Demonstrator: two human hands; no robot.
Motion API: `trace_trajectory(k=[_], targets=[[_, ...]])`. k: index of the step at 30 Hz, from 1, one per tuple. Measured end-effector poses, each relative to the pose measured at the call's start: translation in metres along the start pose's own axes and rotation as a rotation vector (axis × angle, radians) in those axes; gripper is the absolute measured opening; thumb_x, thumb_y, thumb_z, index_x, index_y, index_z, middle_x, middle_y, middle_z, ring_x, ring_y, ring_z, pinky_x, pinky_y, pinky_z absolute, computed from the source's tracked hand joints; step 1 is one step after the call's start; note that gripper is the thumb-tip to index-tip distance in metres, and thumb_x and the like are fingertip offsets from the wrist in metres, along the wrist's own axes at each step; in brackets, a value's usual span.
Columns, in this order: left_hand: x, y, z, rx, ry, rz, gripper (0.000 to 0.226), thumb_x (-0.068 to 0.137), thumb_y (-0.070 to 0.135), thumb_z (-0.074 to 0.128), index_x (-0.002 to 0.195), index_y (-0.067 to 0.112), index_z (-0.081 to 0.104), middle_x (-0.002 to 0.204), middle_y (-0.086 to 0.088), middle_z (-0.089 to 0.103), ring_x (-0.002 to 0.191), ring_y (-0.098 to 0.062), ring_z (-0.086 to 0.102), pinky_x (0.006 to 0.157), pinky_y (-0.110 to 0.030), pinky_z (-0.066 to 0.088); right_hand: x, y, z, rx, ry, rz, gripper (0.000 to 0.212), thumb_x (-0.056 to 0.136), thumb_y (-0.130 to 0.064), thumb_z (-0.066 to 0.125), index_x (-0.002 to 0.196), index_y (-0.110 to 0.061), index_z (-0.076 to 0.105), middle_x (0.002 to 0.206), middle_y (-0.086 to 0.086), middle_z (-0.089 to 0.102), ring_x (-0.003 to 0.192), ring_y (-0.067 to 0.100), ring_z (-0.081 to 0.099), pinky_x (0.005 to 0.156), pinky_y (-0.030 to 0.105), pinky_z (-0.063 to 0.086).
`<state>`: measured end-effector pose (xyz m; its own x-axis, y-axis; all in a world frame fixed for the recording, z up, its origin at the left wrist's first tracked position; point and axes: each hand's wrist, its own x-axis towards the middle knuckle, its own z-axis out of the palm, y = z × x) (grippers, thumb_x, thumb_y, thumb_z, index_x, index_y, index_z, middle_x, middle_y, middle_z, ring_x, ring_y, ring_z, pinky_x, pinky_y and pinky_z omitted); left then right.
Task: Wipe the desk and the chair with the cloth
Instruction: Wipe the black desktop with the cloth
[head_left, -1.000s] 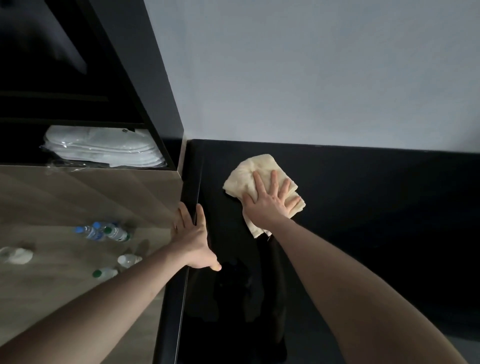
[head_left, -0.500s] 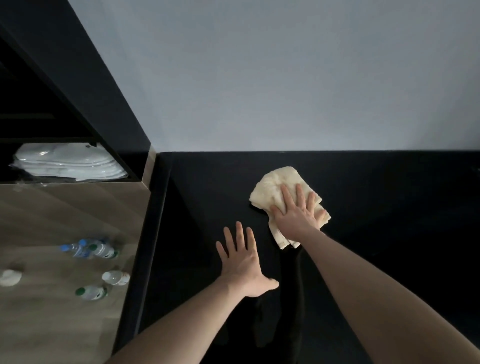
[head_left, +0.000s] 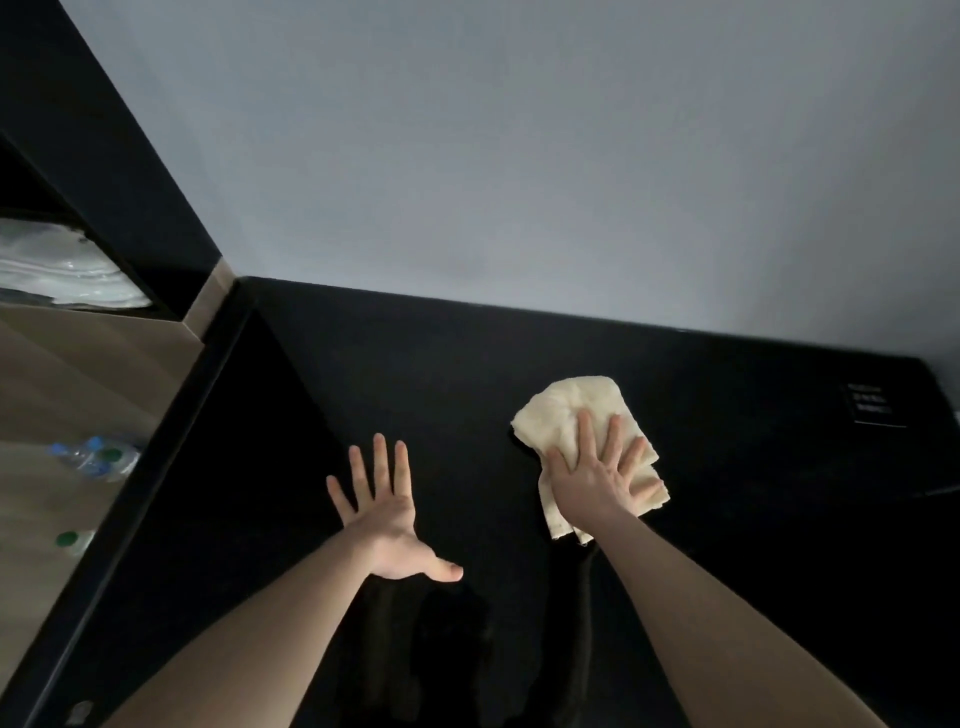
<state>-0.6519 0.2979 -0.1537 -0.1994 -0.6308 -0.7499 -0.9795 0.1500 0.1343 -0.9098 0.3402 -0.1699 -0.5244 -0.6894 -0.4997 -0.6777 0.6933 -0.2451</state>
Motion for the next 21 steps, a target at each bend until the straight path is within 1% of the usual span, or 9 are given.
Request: trace_trajectory(k=[2,4,6,8,13,18,21], targets=[[0.002,0.001,0.0,0.0,0.007,0.013,0.177,0.053,0.089,0.079,0.144,0.013,-0.052,0.143,-0.014,-0.066,0.134,-0.045,-0.055,0.118,-0.075,-0.018,0.006,-0.01,-0.003,-0.018,0.012,0.024,0.072,0.102,-0.071,0.018,0.162,-0.053,-0.018,0.172,-0.004,-0.032,0.156,0.038,-0.035,0.118,0.076,-0.009],[0.004,0.001,-0.001,-0.007,0.013,0.02,0.177,0.053,0.089,0.079,0.143,0.013,-0.053,0.142,-0.013,-0.067,0.133,-0.044,-0.057,0.117,-0.075,-0.02,0.013,-0.022,-0.006,0.001,-0.002,0.035,0.071,0.102,-0.07,0.018,0.162,-0.054,-0.017,0.172,-0.003,-0.034,0.154,0.04,-0.036,0.117,0.077,-0.01],[0.005,0.001,0.001,-0.01,0.011,0.023,0.177,0.052,0.088,0.079,0.143,0.013,-0.052,0.141,-0.013,-0.067,0.133,-0.044,-0.057,0.116,-0.075,-0.02,0.016,-0.036,-0.006,0.023,-0.02,0.048,0.07,0.103,-0.068,0.02,0.162,-0.055,-0.017,0.171,-0.002,-0.035,0.153,0.043,-0.038,0.117,0.078,-0.012],[0.007,-0.001,0.003,-0.004,0.026,0.025,0.177,0.052,0.089,0.079,0.144,0.014,-0.052,0.142,-0.012,-0.067,0.133,-0.044,-0.057,0.117,-0.076,-0.019,0.018,-0.053,-0.004,0.008,-0.014,0.028,0.068,0.105,-0.065,0.021,0.162,-0.056,-0.016,0.171,-0.003,-0.035,0.152,0.044,-0.038,0.117,0.078,-0.009],[0.005,-0.001,0.002,0.017,0.028,0.009,0.175,0.053,0.089,0.078,0.144,0.014,-0.052,0.143,-0.013,-0.066,0.134,-0.044,-0.056,0.118,-0.075,-0.018,0.015,-0.084,0.003,-0.056,-0.063,-0.13,0.066,0.107,-0.059,0.024,0.161,-0.058,-0.015,0.171,-0.005,-0.035,0.152,0.045,-0.039,0.117,0.077,-0.012],[0.005,0.002,-0.001,0.024,0.023,-0.038,0.176,0.052,0.087,0.08,0.144,0.016,-0.053,0.145,-0.012,-0.064,0.136,-0.044,-0.054,0.12,-0.073,-0.016,0.023,-0.07,0.0,-0.086,-0.054,-0.299,0.065,0.109,-0.06,0.026,0.164,-0.054,-0.008,0.173,-0.007,-0.03,0.153,0.042,-0.038,0.119,0.071,-0.017],[0.002,0.008,-0.005,0.008,0.002,-0.104,0.175,0.055,0.081,0.084,0.145,0.016,-0.051,0.149,-0.013,-0.061,0.141,-0.045,-0.049,0.121,-0.072,-0.014,0.03,-0.063,-0.003,-0.072,-0.042,-0.344,0.064,0.107,-0.061,0.029,0.163,-0.055,-0.002,0.174,-0.01,-0.025,0.154,0.038,-0.037,0.121,0.068,-0.017]])
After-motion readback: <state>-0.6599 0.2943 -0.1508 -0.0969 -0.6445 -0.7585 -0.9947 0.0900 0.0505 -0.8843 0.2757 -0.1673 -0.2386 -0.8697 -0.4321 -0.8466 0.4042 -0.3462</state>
